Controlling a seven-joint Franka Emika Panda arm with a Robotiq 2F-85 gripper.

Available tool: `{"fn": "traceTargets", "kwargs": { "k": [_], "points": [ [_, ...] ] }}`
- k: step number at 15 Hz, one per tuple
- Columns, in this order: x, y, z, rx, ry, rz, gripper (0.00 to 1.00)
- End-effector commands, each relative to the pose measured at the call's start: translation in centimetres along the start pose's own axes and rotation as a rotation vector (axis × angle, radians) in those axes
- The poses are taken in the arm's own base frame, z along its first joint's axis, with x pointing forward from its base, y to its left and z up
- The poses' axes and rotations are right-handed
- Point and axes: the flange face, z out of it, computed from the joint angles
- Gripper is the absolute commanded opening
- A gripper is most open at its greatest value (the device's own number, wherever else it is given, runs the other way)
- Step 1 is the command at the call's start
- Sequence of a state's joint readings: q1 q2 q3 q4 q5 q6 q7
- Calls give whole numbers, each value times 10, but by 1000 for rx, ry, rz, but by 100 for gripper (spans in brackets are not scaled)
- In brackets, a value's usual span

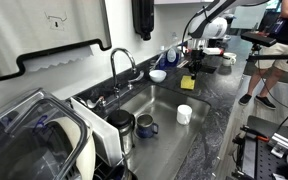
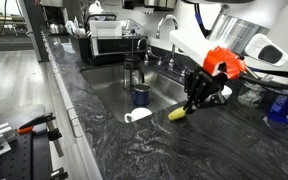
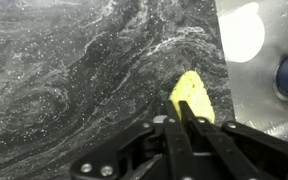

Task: Use the sponge to wipe the counter top

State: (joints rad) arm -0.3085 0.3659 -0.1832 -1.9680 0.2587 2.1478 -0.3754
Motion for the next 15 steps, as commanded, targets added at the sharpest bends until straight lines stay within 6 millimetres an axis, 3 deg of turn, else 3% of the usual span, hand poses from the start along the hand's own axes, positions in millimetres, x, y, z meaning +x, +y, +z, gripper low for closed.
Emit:
{"fn": "traceTargets", "kwargs": {
  "k": [1, 12, 15],
  "points": [
    [-4, 6, 4, 71, 7, 12, 2],
    [-12, 36, 49, -33, -75, 43, 2],
    [-14, 47, 53, -97, -88, 32, 2]
  ]
}}
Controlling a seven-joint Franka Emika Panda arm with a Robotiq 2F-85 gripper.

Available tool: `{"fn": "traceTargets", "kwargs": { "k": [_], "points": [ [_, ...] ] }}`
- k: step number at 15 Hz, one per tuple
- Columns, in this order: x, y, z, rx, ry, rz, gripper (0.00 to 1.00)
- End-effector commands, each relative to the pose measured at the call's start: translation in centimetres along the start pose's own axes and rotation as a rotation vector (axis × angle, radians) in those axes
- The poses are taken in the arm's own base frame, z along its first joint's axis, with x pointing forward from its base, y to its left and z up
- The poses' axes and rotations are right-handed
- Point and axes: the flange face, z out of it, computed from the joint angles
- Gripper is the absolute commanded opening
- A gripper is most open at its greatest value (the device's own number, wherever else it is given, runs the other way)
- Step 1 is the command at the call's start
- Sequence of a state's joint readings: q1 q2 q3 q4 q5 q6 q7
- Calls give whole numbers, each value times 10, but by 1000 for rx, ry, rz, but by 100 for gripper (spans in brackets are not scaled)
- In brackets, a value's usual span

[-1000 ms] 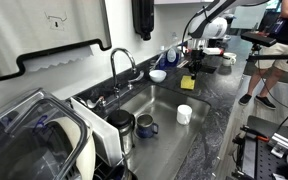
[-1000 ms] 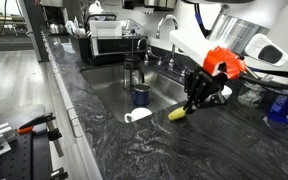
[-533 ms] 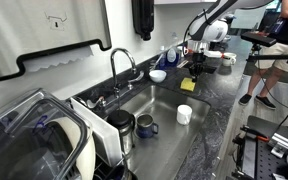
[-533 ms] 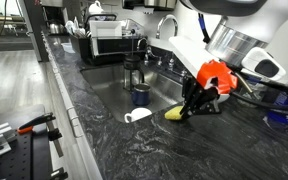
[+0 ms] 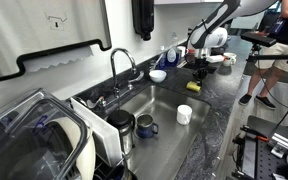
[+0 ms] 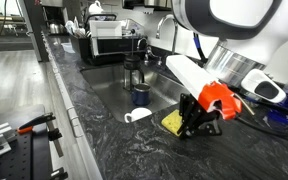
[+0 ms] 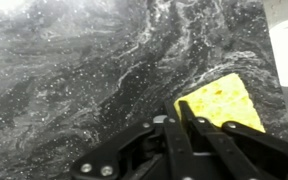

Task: Use the sponge to wipe the counter top

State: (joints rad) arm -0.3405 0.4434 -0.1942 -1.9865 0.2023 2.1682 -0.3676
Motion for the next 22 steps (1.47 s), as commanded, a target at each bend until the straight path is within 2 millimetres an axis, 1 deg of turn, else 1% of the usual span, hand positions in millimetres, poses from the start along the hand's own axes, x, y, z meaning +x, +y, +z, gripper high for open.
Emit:
{"fn": "traceTargets", "kwargs": {
  "k": [1, 4, 8, 10, 12, 14, 17, 19, 22],
  "points": [
    [-3, 14, 5, -78, -1, -3, 2],
    [-5, 25, -1, -145, -1, -5, 2],
    [-12, 56, -9, -229, -4, 20, 2],
    [-14, 69, -9, -261, -3, 40, 2],
    [-8, 79, -4, -271, 11, 55, 2],
    [0, 79, 0, -256, 38, 67, 2],
    [11, 72, 2, -245, 57, 70, 2],
    [19, 65, 1, -241, 64, 60, 2],
    [30, 47, 2, -219, 72, 36, 2]
  ]
}}
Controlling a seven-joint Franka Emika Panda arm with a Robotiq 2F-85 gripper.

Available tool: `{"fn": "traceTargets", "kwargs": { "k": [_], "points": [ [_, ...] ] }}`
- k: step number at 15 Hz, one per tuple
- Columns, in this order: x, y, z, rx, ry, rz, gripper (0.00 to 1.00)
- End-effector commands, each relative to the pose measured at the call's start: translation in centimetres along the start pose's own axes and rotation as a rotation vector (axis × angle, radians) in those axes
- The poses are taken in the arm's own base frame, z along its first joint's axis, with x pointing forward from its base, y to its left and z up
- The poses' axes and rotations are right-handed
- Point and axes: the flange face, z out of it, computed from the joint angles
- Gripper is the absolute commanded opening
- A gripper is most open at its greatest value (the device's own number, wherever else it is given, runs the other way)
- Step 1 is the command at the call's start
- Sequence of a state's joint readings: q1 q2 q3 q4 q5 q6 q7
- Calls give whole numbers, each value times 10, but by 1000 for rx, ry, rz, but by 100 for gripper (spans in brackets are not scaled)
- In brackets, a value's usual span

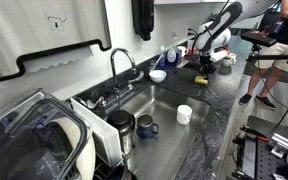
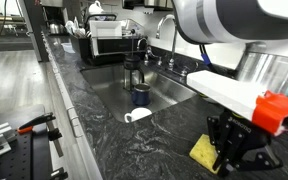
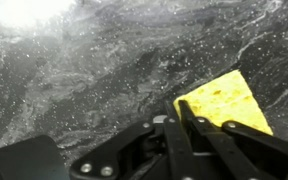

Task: Use the sponge to wipe the counter top

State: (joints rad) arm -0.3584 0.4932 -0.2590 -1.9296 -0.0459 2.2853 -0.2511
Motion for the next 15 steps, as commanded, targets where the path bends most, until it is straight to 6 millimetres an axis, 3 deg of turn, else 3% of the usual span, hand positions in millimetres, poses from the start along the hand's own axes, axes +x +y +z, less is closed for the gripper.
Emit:
{"fn": "traceTargets", "kwargs": {
  "k": [1, 8, 15],
  "points": [
    [20, -24, 14, 40, 20, -10, 2],
    [19, -75, 3, 97, 26, -80, 2],
    [-29, -83, 4, 137, -25, -133, 2]
  ]
}}
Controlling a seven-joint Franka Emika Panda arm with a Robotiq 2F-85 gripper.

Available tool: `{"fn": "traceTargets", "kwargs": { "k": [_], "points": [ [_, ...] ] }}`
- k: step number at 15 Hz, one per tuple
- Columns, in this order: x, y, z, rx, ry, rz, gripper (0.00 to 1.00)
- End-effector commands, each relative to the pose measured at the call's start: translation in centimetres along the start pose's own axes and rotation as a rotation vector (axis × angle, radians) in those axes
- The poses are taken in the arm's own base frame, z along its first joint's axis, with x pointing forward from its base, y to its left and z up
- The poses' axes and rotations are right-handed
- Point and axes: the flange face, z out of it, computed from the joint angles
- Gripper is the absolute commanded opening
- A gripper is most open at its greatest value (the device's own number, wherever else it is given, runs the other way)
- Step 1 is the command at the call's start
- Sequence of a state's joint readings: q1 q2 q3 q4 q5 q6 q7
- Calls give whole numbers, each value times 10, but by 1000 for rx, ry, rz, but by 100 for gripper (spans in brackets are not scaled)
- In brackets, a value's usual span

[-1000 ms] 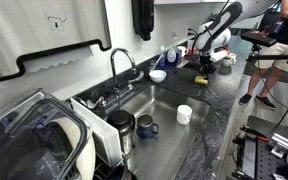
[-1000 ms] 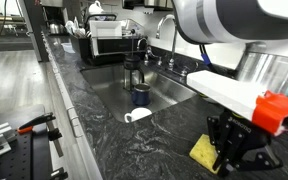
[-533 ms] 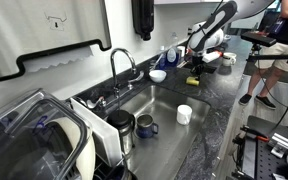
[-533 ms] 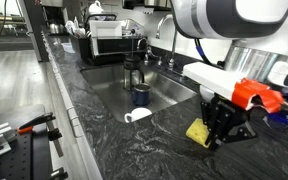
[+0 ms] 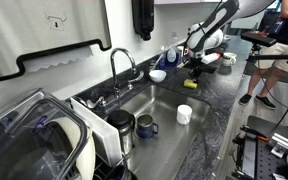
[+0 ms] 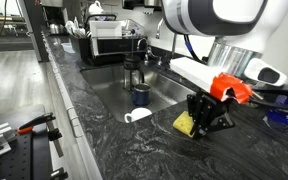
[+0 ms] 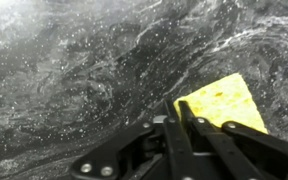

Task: Use the sponge to wipe the counter top

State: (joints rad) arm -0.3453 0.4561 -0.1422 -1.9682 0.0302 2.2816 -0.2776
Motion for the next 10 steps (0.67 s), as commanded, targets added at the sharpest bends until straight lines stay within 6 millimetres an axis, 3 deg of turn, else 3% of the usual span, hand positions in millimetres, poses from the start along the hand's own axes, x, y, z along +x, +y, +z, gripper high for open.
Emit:
{"fn": "traceTargets", "kwargs": {
  "k": [1, 5, 10],
  "points": [
    [-45, -8, 16, 47, -60, -40, 2],
    [-67, 5, 18, 38, -72, -1, 2],
    [-70, 34, 19, 16, -53, 60, 2]
  ]
}}
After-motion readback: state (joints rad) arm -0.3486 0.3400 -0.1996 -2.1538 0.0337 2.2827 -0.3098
